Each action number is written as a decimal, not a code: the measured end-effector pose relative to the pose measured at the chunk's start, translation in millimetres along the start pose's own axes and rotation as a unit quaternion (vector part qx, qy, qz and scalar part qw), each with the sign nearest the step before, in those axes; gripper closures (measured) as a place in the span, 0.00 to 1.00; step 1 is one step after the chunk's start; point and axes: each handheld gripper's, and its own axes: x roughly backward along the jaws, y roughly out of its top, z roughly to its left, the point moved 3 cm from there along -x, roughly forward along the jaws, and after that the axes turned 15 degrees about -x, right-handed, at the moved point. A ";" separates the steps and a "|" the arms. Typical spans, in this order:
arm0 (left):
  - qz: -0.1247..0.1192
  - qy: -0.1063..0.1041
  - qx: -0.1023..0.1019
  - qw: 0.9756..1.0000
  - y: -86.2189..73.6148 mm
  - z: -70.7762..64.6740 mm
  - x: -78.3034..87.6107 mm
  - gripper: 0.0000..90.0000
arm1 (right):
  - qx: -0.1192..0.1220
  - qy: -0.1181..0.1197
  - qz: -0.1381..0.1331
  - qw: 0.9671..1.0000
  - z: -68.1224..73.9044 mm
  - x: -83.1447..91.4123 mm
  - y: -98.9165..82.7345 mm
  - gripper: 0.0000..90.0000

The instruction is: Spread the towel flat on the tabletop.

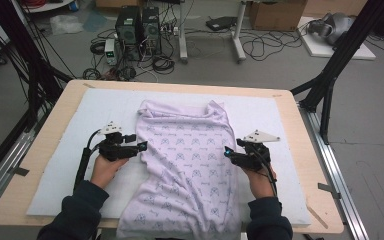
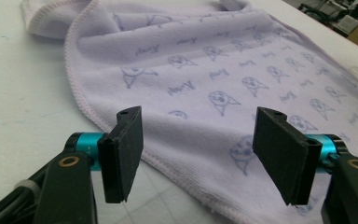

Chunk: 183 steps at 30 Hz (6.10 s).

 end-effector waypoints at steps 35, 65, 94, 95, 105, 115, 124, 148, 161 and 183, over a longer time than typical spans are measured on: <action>0.067 0.053 -0.043 0.995 -3.0 -5.6 -3.4 0.98 | 0.006 -0.005 0.037 0.999 1.7 -16.8 -15.7 0.45; 0.081 0.112 0.027 0.990 13.6 64.1 -24.1 0.98 | 0.044 -0.110 0.067 0.991 -16.2 -85.9 15.7 0.98; -0.012 0.010 0.005 1.000 -36.0 1.3 63.3 0.43 | 0.005 -0.016 0.006 1.000 10.6 25.0 -37.7 0.30; -0.021 0.010 0.003 1.000 -36.5 -3.4 66.0 0.42 | 0.001 -0.017 0.007 1.000 11.0 28.3 -40.7 0.29; -0.014 0.012 -0.017 1.000 -44.8 -33.4 80.2 0.22 | -0.023 -0.037 0.005 0.999 16.9 55.5 -70.1 0.19; 0.067 -0.011 -0.086 0.994 -52.1 -63.3 80.1 0.59 | -0.038 -0.033 0.025 0.998 23.6 63.8 -87.7 0.24; 0.095 0.001 -0.111 0.989 -52.3 -75.7 73.5 0.63 | -0.030 -0.029 0.035 0.999 32.2 55.1 -86.9 0.28; 0.111 -0.006 -0.133 0.985 -53.4 -98.1 81.3 0.97 | -0.021 -0.008 0.046 0.999 40.7 46.8 -84.7 0.33; 0.068 0.031 -0.076 0.994 -63.7 -85.6 125.1 0.72 | -0.031 -0.002 0.068 0.997 45.9 44.2 -85.0 0.52; 0.096 0.053 -0.050 0.993 -50.3 -68.4 68.0 0.65 | -0.019 -0.033 0.093 0.995 53.5 35.6 -87.7 0.85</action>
